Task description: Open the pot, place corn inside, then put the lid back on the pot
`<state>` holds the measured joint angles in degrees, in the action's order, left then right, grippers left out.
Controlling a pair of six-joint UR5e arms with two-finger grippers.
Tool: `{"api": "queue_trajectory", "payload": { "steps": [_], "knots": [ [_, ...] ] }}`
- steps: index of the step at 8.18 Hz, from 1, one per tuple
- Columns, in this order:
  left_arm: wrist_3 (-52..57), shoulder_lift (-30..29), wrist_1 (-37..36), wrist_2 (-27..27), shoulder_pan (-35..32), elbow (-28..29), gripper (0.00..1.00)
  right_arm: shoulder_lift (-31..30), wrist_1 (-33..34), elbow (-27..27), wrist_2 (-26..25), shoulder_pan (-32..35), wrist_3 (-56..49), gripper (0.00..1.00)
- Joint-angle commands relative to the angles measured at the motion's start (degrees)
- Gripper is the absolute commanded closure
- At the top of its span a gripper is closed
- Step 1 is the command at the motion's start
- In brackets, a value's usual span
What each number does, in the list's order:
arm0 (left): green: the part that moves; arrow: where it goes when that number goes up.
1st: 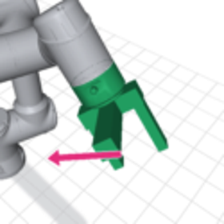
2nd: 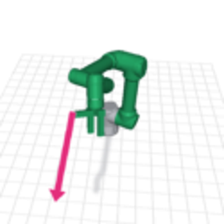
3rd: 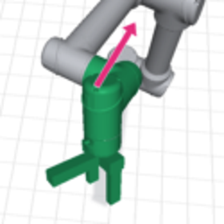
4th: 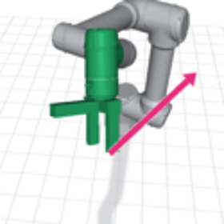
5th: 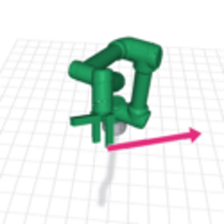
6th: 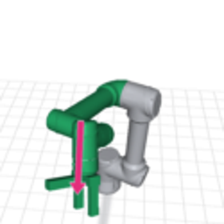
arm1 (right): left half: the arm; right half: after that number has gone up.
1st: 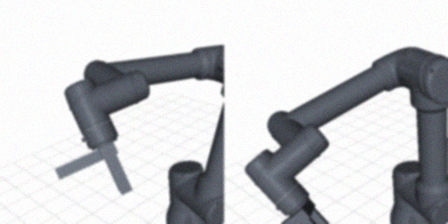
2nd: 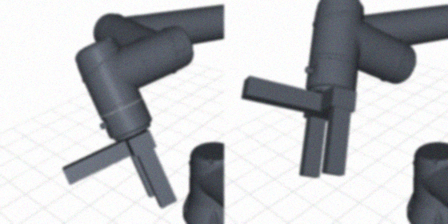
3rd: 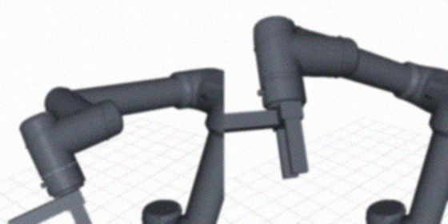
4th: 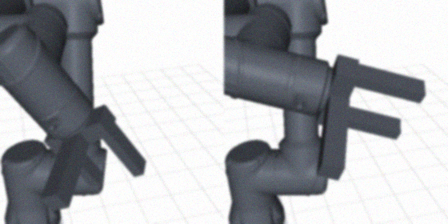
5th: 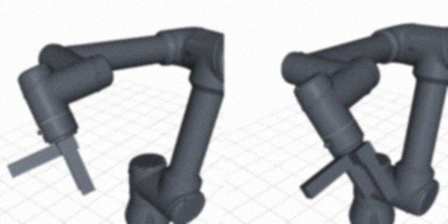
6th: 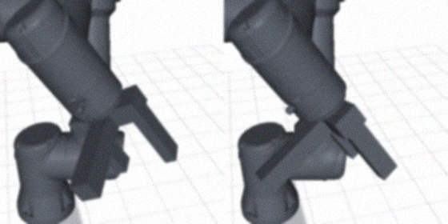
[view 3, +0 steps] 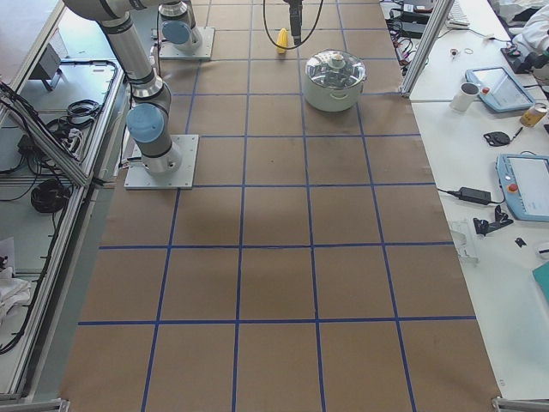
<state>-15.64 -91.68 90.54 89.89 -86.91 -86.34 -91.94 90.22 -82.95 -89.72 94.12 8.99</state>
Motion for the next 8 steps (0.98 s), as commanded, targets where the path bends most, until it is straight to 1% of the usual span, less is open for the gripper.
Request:
{"api": "queue_trajectory", "payload": {
  "steps": [1, 2, 3, 4, 5, 6, 7, 8],
  "knots": [
    [-14.4, 0.0, -0.2, -0.1, 4.7, -2.6, 0.00, 0.4, 0.1, -0.4, 0.2, -0.2, 0.0, 0.00],
    [-19.0, 0.0, -0.2, -0.1, 6.6, -3.5, 0.00, 0.8, 0.8, -0.9, 0.5, -0.2, -1.2, 0.00],
    [-28.0, -0.1, -0.2, -0.5, 8.5, -4.8, 0.00, 3.5, 5.3, -0.9, 0.2, 0.2, -1.7, 0.00],
    [-40.4, -0.1, 0.0, -0.2, 8.9, -6.6, 0.00, 7.4, 9.2, 0.1, -0.1, 0.6, -0.9, 0.00],
    [-45.7, 0.0, 0.3, -0.1, 9.0, -9.1, 0.00, 11.7, 14.5, 0.8, 0.4, 2.5, 0.2, 0.00],
    [-47.7, 0.4, 0.1, -0.3, 9.3, -11.5, 0.00, 15.3, 17.2, 1.7, -0.3, 7.3, 4.4, 0.00],
    [-51.2, 0.1, -0.8, -0.8, 10.6, -13.4, 0.00, 18.8, 21.1, 2.9, 0.1, 10.7, 8.3, 0.00],
    [-52.7, -0.1, -4.0, -0.4, 11.1, -15.4, 0.00, 23.2, 25.1, 4.1, -0.4, 13.7, 11.6, 0.00]
  ]
}}
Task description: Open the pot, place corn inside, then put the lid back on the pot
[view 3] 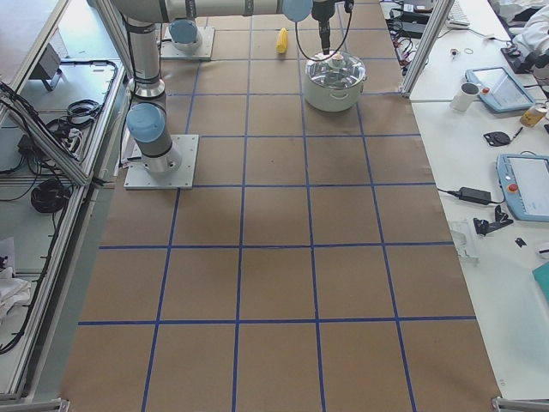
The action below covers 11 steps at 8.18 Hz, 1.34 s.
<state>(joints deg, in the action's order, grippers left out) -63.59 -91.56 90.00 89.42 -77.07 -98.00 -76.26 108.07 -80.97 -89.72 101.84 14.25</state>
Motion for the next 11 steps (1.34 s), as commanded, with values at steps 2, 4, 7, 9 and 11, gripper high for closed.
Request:
{"api": "queue_trajectory", "payload": {
  "steps": [2, 4, 7, 9, 11],
  "knots": [
    [-7.4, -1.7, -19.4, -0.4, 2.2, -10.6, 0.00, 14.3, 13.0, 3.2, -1.8, 7.7, 6.2, 0.00],
    [-7.7, -4.0, -26.4, -0.5, 2.3, -14.7, 0.00, 15.6, 14.8, 3.4, -3.0, 7.6, 4.6, 0.00],
    [-7.8, -6.4, -26.9, -2.0, 2.4, -14.9, 0.00, 16.5, 16.6, 3.4, -5.5, 7.2, 2.5, 0.01],
    [-7.6, -8.1, -26.7, -2.2, 2.4, -14.9, 0.00, 16.5, 16.7, 3.4, -5.6, 7.1, 2.6, 0.06],
    [-7.9, -8.8, -26.0, -2.1, 2.4, -15.6, 0.00, 16.7, 17.9, 3.3, -5.4, 7.1, 3.1, 0.12]
  ]
}}
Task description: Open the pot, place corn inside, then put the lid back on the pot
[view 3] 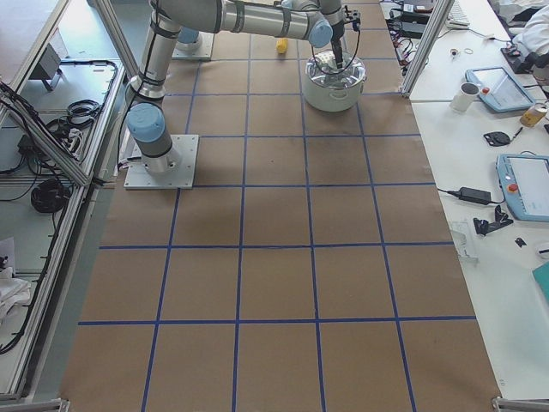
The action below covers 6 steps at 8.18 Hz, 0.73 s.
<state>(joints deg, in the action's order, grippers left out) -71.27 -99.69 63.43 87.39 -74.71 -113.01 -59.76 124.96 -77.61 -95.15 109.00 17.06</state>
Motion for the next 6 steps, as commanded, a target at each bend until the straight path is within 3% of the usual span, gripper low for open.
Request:
{"api": "queue_trajectory", "payload": {
  "steps": [1, 6],
  "knots": [
    [-0.3, -1.2, 0.5, 0.0, 0.0, -1.4, 0.00, 0.2, 1.1, -0.1, 0.1, 0.0, 0.2, 0.15],
    [-0.1, -3.5, -2.6, -1.8, 0.0, -2.6, 0.00, 0.1, 1.1, -0.2, 0.7, 0.0, 1.3, 0.24]
  ]
}}
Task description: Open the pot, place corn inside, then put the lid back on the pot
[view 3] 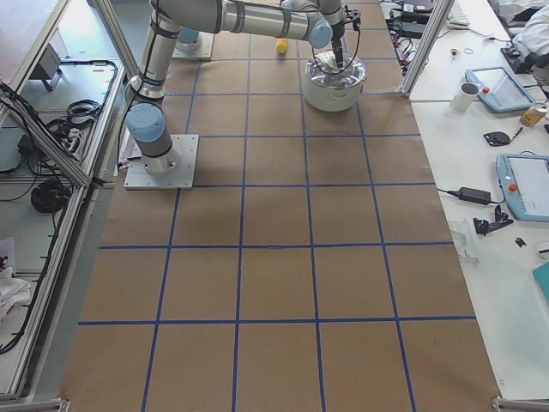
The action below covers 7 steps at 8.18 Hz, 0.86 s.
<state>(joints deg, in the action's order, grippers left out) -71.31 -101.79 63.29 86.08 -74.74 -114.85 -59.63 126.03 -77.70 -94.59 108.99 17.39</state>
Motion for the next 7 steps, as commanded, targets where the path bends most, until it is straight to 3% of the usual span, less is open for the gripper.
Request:
{"api": "queue_trajectory", "payload": {
  "steps": [1, 7],
  "knots": [
    [-0.1, -2.4, -4.6, -0.6, -0.1, -0.8, 0.00, 0.0, 0.0, -0.1, 0.1, 0.0, 1.1, 0.27],
    [-0.1, -4.9, -5.2, -0.6, 0.0, -0.9, 0.00, -0.1, -0.1, -0.1, 0.2, 0.0, 3.0, 0.41]
  ]
}}
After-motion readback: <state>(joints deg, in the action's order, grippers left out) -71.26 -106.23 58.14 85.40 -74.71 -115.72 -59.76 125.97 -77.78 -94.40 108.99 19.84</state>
